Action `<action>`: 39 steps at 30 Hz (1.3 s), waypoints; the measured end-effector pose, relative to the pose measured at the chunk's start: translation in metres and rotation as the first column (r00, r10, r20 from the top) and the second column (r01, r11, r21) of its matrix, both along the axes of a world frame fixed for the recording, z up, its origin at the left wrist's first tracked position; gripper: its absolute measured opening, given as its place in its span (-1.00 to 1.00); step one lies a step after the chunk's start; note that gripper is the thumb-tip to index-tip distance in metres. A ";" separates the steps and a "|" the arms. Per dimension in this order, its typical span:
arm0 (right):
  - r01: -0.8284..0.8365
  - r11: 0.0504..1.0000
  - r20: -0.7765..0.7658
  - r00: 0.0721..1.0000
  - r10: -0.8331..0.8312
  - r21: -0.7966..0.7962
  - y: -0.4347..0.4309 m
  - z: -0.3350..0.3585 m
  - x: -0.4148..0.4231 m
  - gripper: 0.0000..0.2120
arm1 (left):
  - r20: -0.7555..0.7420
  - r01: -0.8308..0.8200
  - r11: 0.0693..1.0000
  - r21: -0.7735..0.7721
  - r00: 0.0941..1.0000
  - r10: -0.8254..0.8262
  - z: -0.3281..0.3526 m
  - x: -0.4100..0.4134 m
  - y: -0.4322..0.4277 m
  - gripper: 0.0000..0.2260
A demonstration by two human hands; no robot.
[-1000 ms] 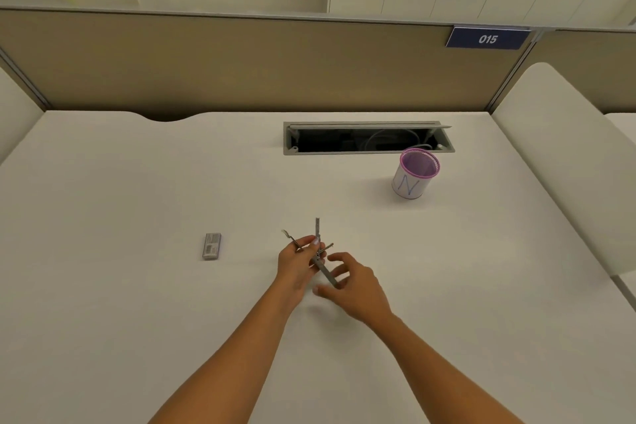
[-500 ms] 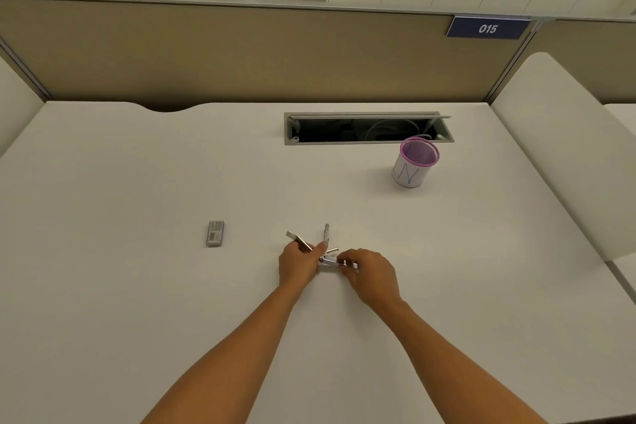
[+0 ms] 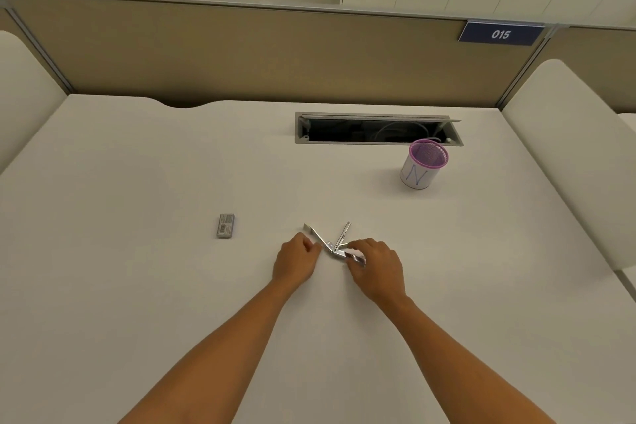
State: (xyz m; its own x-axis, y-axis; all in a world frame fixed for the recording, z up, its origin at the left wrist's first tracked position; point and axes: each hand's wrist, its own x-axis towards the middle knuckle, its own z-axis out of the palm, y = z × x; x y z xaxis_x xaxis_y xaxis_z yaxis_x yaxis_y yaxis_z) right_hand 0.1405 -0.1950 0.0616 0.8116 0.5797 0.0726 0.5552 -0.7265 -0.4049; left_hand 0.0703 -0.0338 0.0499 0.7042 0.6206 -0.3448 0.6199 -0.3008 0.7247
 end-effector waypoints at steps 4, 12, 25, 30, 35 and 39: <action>-0.094 0.989 0.010 0.996 0.094 0.110 0.010 0.000 -0.009 -0.71 | 0.147 -0.071 0.995 0.076 0.987 0.059 0.001 -0.017 0.017 -0.90; -0.357 0.915 -0.202 0.898 0.392 0.187 0.040 -0.007 -0.048 -0.57 | 0.167 -0.120 0.901 0.418 0.985 0.054 0.001 -0.051 0.076 -0.77; -0.423 0.902 -0.349 0.835 0.425 0.088 0.058 -0.031 -0.060 -0.46 | 0.044 -0.005 0.855 0.519 0.999 -0.021 -0.027 -0.098 0.095 -0.50; -0.335 0.929 -0.460 0.807 0.370 0.160 0.057 -0.029 -0.058 -0.38 | 0.219 0.089 0.841 0.533 0.946 -0.239 -0.029 -0.111 0.076 -0.64; -0.221 0.954 -0.511 0.807 0.296 0.203 0.057 -0.025 -0.058 -0.36 | 0.233 0.186 0.794 0.578 0.895 -0.380 -0.035 -0.127 0.062 -0.63; -0.228 0.951 -0.480 0.823 0.304 0.211 0.057 -0.025 -0.062 -0.38 | 0.310 0.121 0.811 0.573 0.883 -0.351 -0.041 -0.139 0.048 -0.69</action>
